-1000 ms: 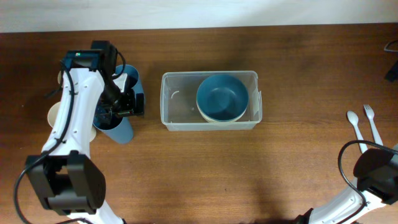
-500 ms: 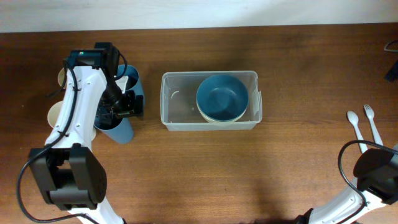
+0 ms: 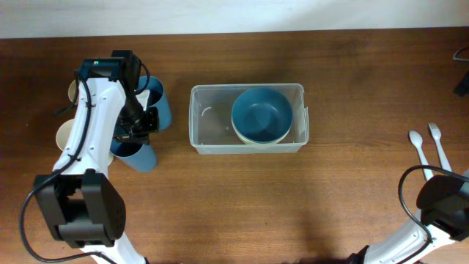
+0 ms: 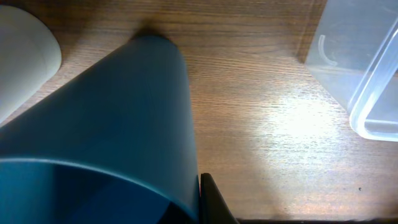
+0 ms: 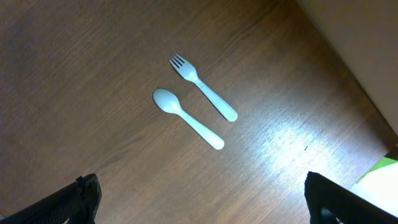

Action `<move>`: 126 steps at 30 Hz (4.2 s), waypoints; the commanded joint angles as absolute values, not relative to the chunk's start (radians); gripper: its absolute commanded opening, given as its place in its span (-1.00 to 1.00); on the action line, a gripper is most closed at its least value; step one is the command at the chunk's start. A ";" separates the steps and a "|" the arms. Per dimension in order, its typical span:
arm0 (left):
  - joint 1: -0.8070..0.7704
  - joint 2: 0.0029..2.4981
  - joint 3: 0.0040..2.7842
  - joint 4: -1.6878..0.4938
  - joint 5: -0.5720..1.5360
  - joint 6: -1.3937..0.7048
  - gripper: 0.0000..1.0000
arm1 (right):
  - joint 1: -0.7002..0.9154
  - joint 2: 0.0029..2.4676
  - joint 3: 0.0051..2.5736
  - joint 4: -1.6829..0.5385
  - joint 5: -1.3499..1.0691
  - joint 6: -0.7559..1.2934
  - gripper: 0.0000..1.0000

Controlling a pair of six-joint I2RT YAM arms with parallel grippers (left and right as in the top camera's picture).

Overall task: Pack container
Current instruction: 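Grasp the rim of the front blue cup with the left gripper, then lift the blue cup and carry it over the container's left end, then lower the blue cup into the container and release it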

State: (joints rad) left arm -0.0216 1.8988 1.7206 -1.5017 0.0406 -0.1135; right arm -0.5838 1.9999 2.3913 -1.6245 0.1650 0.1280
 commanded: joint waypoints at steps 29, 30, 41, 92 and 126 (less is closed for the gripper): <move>-0.146 1.821 2.451 -1.687 0.236 -0.227 -0.97 | -0.584 2.004 2.387 -1.623 0.180 0.128 0.98; -0.156 1.821 2.469 -1.687 0.237 -0.228 -0.97 | -0.584 2.003 2.387 -1.623 0.180 0.128 0.98; -0.199 1.821 2.498 -1.674 0.241 -0.233 -0.96 | -0.584 2.003 2.387 -1.623 0.181 0.128 0.98; -0.346 2.156 2.496 -1.684 0.158 -0.141 -0.97 | -0.584 2.004 2.387 -1.623 0.181 0.128 0.98; -0.346 2.213 2.413 -1.574 0.149 -0.140 -0.96 | -0.584 2.003 2.387 -1.623 0.181 0.128 0.97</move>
State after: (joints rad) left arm -0.3477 2.2059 2.4256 -1.5833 0.1619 -0.1570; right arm -0.5838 1.9999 2.3913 -1.6234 0.1650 0.1280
